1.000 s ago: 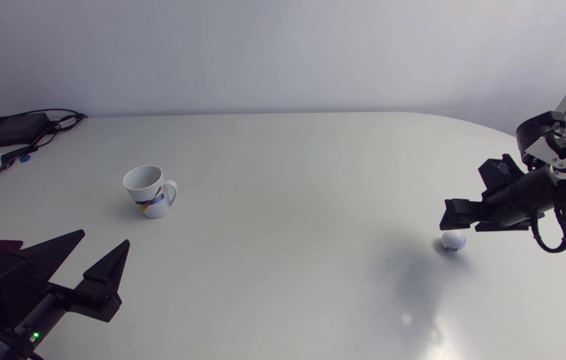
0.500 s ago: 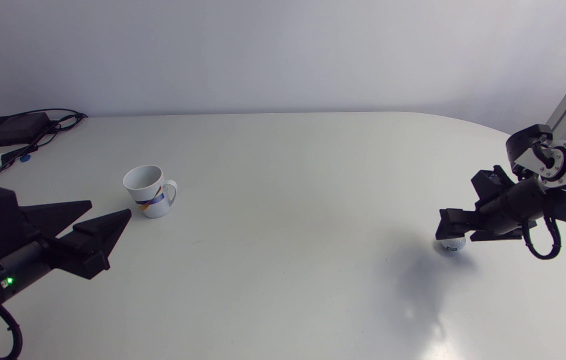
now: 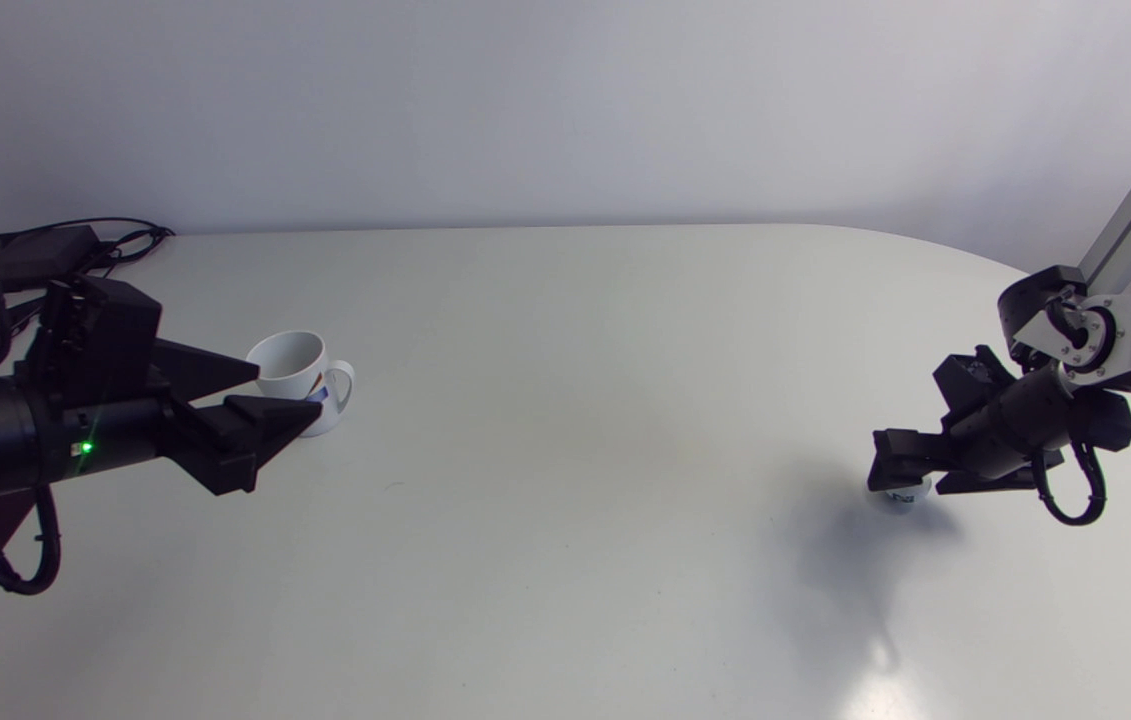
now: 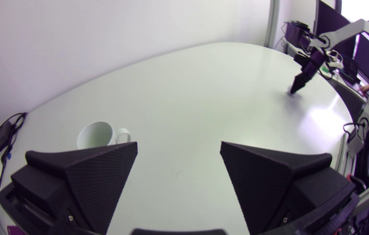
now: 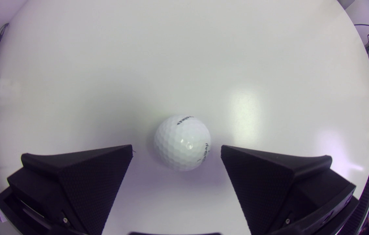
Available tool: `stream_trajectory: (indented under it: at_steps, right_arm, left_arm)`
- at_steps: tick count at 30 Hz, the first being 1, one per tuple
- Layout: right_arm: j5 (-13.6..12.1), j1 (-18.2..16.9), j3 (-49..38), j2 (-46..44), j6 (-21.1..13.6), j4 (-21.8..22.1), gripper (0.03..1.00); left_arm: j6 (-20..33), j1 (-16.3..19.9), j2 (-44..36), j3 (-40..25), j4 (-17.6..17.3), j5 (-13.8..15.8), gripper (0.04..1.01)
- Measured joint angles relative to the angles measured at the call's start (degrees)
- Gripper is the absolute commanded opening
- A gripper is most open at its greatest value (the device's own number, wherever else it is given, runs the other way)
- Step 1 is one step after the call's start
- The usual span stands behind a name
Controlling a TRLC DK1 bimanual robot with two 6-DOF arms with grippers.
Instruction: Pick up the white golf ball from the table and place it into the cup.
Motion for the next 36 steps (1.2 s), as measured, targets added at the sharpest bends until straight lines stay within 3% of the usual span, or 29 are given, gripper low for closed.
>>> stream_trajectory:
  at_steps: [6,18,28,32,36]
  right_arm:
    - [0.4,0.1,0.0,0.9,0.0,0.6,0.905]
    - [1.5,1.6,0.0,1.4,0.1,1.7,0.905]
    - [1.9,1.6,0.2,2.8,0.2,3.6,0.695]
    - [1.9,1.6,0.2,2.8,0.2,4.4,0.672]
    - [2.0,1.6,0.2,2.8,0.2,4.7,0.582]
  left_arm:
    - [5.4,-0.7,8.4,1.6,0.2,3.6,0.921]
    - [8.0,-1.9,15.3,2.2,3.9,4.8,0.923]
    - [8.4,-1.9,16.7,2.2,5.4,5.9,0.923]
    - [8.4,-1.9,16.7,2.2,6.0,6.1,0.923]
    - [8.4,-2.1,16.7,2.2,6.1,6.1,0.923]
